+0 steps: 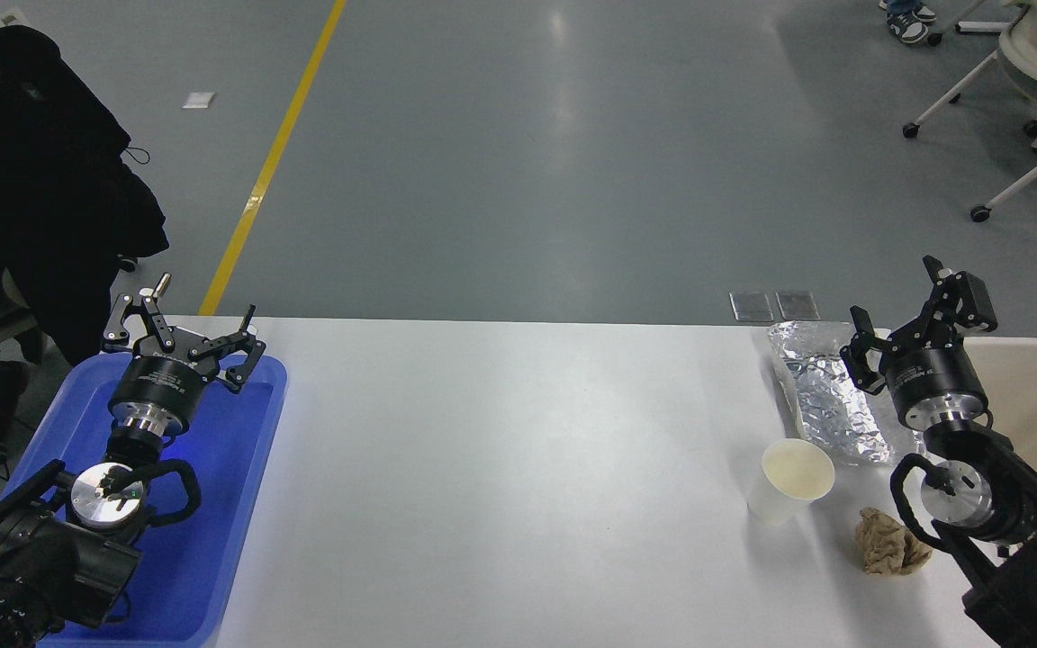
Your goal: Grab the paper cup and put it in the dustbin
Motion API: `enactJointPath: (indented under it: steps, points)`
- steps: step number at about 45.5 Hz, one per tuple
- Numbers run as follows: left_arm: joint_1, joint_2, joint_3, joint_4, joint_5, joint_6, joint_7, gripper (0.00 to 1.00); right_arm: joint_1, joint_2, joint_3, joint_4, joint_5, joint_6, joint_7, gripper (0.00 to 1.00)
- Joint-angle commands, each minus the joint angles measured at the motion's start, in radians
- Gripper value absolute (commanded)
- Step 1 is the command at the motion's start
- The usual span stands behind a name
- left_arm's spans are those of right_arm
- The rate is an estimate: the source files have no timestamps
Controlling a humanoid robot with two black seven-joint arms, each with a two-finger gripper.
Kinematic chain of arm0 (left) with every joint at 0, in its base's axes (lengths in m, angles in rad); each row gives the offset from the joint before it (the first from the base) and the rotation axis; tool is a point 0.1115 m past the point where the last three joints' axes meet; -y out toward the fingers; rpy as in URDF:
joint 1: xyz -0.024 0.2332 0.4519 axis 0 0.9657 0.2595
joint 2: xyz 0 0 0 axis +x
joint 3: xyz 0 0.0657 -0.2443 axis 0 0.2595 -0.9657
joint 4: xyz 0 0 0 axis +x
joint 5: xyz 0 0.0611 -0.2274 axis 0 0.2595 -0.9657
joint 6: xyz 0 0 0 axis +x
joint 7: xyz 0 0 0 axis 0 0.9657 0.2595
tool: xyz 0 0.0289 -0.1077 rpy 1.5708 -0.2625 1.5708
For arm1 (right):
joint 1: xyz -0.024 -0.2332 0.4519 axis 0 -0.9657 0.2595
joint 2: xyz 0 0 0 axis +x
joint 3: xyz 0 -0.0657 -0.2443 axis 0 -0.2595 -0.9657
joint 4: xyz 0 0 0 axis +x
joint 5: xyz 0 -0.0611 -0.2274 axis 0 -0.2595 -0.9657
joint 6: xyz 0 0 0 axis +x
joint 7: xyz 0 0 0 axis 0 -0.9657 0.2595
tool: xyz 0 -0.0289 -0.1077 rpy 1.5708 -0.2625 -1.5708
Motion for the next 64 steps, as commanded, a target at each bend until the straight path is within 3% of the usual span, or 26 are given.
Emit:
enactJointPath:
  steps: [1, 7, 15, 25, 33, 41, 53, 64]
  points:
    - [0.0, 0.0, 0.0, 0.001, 0.0, 0.0, 0.001, 1.0, -0.008, -0.036, -0.049, 0.016, 0.009, 0.001, 0.005, 1.0]
    - [0.0, 0.0, 0.0, -0.001, 0.0, 0.0, 0.001, 1.0, 0.031, -0.171, -0.223, 0.025, 0.076, 0.001, 0.008, 1.0]
    - [0.0, 0.0, 0.0, 0.001, 0.0, 0.0, 0.001, 1.0, 0.24, -0.413, -0.711, 0.03, 0.266, 0.007, 0.008, 1.0]
    - [0.0, 0.0, 0.0, -0.001, 0.0, 0.0, 0.001, 1.0, 0.542, -0.544, -1.213, 0.128, 0.277, 0.016, 0.008, 1.0]
    - [0.0, 0.0, 0.0, -0.001, 0.0, 0.0, 0.001, 1.0, 0.746, -0.544, -1.532, 0.135, 0.285, 0.027, 0.008, 1.0]
    - [0.0, 0.0, 0.0, -0.001, 0.002, 0.0, 0.001, 1.0, 1.039, -0.532, -1.963, 0.18, 0.279, 0.171, 0.005, 1.0]
    - [0.0, 0.0, 0.0, -0.001, 0.0, 0.0, 0.001, 1.0, 1.564, -0.311, -2.639, 0.323, 0.274, 0.416, 0.004, 1.0]
    - [0.0, 0.0, 0.0, -0.001, 0.0, 0.0, 0.001, 1.0, 1.703, -0.107, -2.79, 0.343, 0.249, 0.676, -0.001, 1.0]
